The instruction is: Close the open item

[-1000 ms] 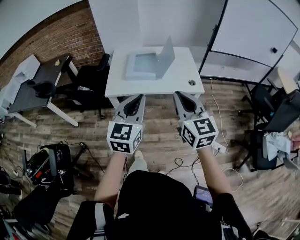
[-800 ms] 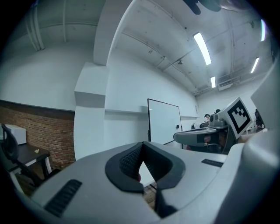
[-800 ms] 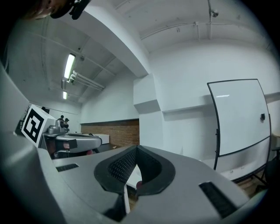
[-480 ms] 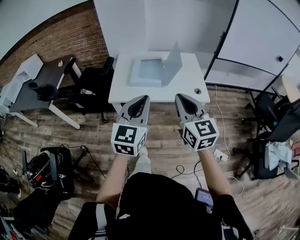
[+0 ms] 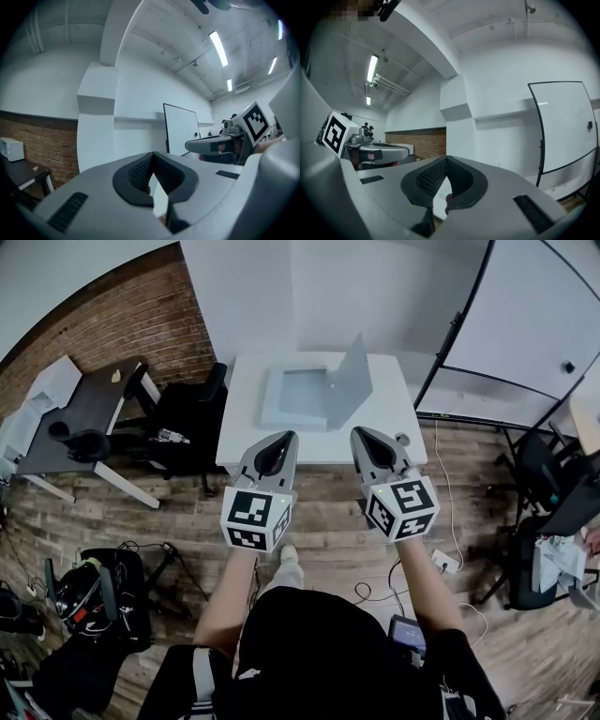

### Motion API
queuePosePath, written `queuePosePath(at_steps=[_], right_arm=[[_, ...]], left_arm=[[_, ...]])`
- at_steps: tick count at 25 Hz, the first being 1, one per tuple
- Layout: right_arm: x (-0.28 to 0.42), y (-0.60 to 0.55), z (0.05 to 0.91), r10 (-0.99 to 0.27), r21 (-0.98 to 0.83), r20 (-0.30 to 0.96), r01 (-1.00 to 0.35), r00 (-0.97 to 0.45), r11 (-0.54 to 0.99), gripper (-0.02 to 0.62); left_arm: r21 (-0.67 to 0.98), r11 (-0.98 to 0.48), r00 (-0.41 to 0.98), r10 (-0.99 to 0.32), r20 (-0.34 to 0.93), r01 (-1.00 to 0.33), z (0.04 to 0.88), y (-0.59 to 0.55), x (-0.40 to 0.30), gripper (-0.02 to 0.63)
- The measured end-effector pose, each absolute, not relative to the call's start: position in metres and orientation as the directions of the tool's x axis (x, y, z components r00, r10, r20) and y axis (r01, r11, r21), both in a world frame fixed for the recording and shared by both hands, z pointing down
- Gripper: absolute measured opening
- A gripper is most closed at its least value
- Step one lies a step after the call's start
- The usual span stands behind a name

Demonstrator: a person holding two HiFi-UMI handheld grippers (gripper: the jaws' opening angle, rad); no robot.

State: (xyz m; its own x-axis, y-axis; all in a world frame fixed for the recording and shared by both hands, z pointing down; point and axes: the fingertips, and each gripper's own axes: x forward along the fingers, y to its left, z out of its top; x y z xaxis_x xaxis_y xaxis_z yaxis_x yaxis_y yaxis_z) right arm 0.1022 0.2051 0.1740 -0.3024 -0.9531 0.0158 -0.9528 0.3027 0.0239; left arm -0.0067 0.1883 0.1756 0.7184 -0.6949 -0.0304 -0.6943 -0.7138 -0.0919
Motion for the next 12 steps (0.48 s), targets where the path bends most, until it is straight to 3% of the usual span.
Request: queuePosePath(at_steps=[12], right_arm=[[0.104, 0.125, 0.176, -0.955, 0.001, 0.041, -0.956, -0.294, 0.294, 0.040]], left_arm=[[-0.077, -0.730, 0.732, -0.681, 0.000, -0.679, 0.175, 0.104, -0.006, 0.009]])
